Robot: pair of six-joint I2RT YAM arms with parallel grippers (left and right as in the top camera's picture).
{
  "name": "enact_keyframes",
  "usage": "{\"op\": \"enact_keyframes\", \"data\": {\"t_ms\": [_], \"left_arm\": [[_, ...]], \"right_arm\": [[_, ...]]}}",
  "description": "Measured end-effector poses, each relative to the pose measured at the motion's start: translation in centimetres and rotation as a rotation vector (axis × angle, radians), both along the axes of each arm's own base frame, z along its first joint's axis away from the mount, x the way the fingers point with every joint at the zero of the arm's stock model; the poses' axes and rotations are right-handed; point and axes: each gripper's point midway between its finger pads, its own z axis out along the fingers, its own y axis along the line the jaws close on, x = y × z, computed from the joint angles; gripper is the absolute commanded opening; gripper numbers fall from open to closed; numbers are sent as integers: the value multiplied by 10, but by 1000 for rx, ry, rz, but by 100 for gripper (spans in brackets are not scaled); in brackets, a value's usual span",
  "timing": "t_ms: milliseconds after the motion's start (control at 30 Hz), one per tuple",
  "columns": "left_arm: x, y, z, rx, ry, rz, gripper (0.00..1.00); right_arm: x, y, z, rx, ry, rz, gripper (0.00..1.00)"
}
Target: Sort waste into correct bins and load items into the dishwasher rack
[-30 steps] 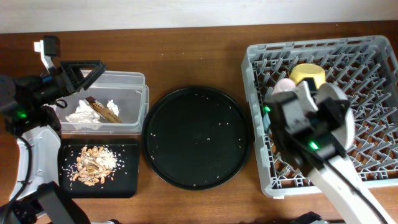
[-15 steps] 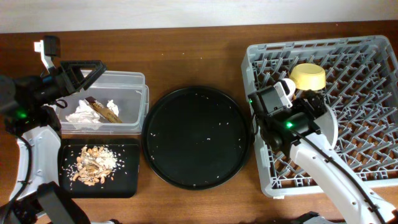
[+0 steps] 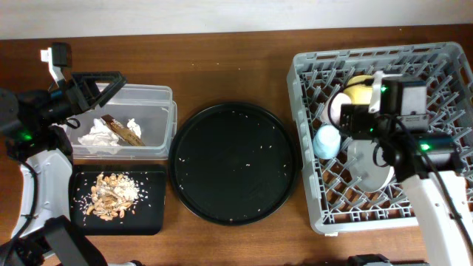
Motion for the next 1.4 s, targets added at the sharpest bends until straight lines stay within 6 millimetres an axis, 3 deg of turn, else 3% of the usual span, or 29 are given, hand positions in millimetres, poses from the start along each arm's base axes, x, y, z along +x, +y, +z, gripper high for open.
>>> {"op": "enact_keyframes", "data": {"t_ms": [67, 133, 267, 567, 633, 700, 800, 867, 967, 1067, 1400], "left_arm": [[0, 0, 0, 0, 0, 0, 99], [0, 0, 0, 0, 0, 0, 99], [0, 0, 0, 0, 0, 0, 99], [0, 0, 0, 0, 0, 0, 99], [0, 0, 0, 0, 0, 0, 99], [0, 0, 0, 0, 0, -1, 99], [0, 0, 0, 0, 0, 0, 99], [0, 0, 0, 0, 1, -1, 99], [0, 0, 0, 0, 0, -1, 99], [0, 0, 0, 0, 0, 0, 99], [0, 0, 0, 0, 0, 0, 99]], "right_arm": [[-10, 14, 18, 61, -12, 54, 98], [-30, 41, 16, 183, 43, 160, 98], [-34, 58, 11, 263, 81, 222, 98], [-24, 61, -10, 282, 152, 223, 98], [-27, 61, -3, 280, 132, 226, 98], [-39, 61, 19, 274, 53, 236, 98], [-72, 60, 68, 256, -132, 262, 98], [-114, 59, 109, 238, -314, 285, 98], [-168, 57, 146, 216, -517, 309, 98], [-215, 55, 164, 197, -668, 326, 98], [-306, 53, 178, 162, -945, 354, 98]]}}
